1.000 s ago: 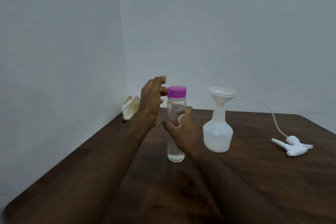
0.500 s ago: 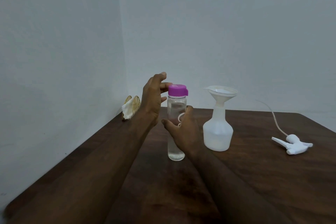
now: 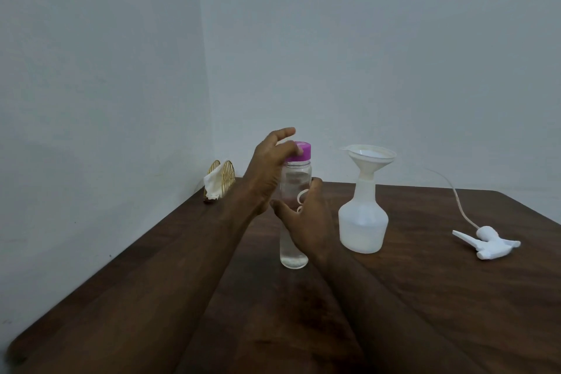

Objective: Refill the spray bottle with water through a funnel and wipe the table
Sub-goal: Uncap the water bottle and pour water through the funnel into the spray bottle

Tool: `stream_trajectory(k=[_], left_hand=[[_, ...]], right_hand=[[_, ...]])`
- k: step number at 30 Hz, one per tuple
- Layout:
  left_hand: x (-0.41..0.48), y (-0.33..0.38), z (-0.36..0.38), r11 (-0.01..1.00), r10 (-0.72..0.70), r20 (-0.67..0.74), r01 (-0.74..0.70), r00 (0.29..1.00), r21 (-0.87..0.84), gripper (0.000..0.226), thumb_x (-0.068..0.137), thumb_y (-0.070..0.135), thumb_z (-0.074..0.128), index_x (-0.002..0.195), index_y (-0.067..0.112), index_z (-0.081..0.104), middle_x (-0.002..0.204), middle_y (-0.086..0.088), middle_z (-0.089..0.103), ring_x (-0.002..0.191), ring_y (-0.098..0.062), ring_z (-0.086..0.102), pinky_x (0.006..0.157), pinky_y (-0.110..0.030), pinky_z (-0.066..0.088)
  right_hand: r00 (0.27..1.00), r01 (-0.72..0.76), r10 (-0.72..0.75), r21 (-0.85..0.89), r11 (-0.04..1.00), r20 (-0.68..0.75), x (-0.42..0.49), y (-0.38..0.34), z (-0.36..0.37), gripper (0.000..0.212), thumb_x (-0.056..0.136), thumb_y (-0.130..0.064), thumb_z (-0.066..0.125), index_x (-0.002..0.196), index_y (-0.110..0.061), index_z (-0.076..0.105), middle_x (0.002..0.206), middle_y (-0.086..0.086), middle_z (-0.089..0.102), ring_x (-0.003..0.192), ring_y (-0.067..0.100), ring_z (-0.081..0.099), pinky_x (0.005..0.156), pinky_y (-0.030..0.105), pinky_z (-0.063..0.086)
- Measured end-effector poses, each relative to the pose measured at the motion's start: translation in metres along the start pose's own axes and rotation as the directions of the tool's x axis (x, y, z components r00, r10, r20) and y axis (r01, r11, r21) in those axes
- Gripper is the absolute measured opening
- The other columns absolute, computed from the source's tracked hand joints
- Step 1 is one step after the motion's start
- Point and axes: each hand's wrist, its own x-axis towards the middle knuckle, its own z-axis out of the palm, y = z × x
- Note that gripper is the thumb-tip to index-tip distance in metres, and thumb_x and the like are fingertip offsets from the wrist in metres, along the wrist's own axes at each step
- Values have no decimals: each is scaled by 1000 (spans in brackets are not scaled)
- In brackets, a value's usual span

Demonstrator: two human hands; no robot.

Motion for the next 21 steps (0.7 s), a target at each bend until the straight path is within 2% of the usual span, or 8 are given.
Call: stream_trajectory(k=[3, 6, 9, 11, 13, 15, 18, 21], left_hand=[[2, -4, 0, 992, 79, -26, -75, 997, 105, 56, 73, 24, 70, 127, 22, 57, 114, -5, 63, 95, -17, 65, 72, -21, 56], [4, -7, 3, 955, 190, -69, -168, 979, 246, 58, 80, 25, 77, 132, 22, 52, 125, 1, 55, 104, -17, 58, 69, -10, 53], [7, -7, 10, 917, 291, -157, -229, 944, 327, 55, 79, 35, 77, 128, 21, 55, 122, 6, 56, 104, -13, 57, 71, -11, 52], [12, -5, 12, 921, 313, -253, -228, 916, 316, 48, 81, 43, 74, 120, 18, 60, 113, 4, 63, 98, -12, 62, 71, -14, 53], [18, -1, 9, 970, 216, -356, -159, 909, 183, 40, 84, 50, 67, 106, 16, 63, 91, 1, 72, 83, -11, 70, 66, -21, 57], [25, -4, -1, 999, -13, -431, -10, 902, -52, 38, 89, 53, 57, 94, 15, 61, 67, 2, 72, 62, -8, 70, 54, -24, 56], [22, -24, -23, 913, -356, -402, 222, 844, -343, 48, 94, 57, 43, 96, 11, 55, 65, -5, 72, 57, -14, 71, 53, -27, 55], [7, -56, -40, 836, -499, -351, 334, 792, -435, 45, 97, 54, 40, 93, 11, 51, 61, -8, 70, 54, -17, 69, 54, -28, 54]], right_hand=[[1000, -12, 13, -28, 1000, 3, 1, 1, 0, 65, 81, -48, 76, 127, -25, 36, 108, -10, 50, 88, 6, 53, 62, 7, 34], [1000, -20, 20, -33, 999, -1, 2, 3, 1, 70, 81, -48, 75, 134, -23, 36, 119, -3, 59, 89, 5, 53, 63, 7, 34], [999, -31, 32, -37, 999, 12, 2, 3, 1, 73, 82, -49, 75, 137, -23, 34, 127, -2, 59, 87, 2, 50, 61, 6, 32], [999, -35, 35, -28, 999, 12, 2, 2, 1, 73, 82, -48, 75, 136, -24, 34, 127, -3, 58, 85, 1, 49, 59, 4, 30], [1000, -26, 26, -19, 999, 6, 2, 2, 1, 72, 82, -47, 76, 135, -23, 34, 125, -3, 58, 88, 2, 50, 60, 4, 32], [1000, -11, 11, 6, 1000, 1, 1, 3, 1, 69, 82, -44, 76, 132, -23, 35, 122, -4, 57, 92, 4, 52, 64, 6, 36], [999, 25, -25, 12, 1000, -29, -3, 3, -2, 67, 82, -42, 76, 131, -21, 36, 111, -9, 54, 87, 2, 54, 61, 2, 34], [997, 55, -57, -22, 998, -59, -6, 2, -3, 69, 82, -44, 75, 132, -17, 35, 104, -9, 51, 79, -1, 52, 53, -1, 35]])
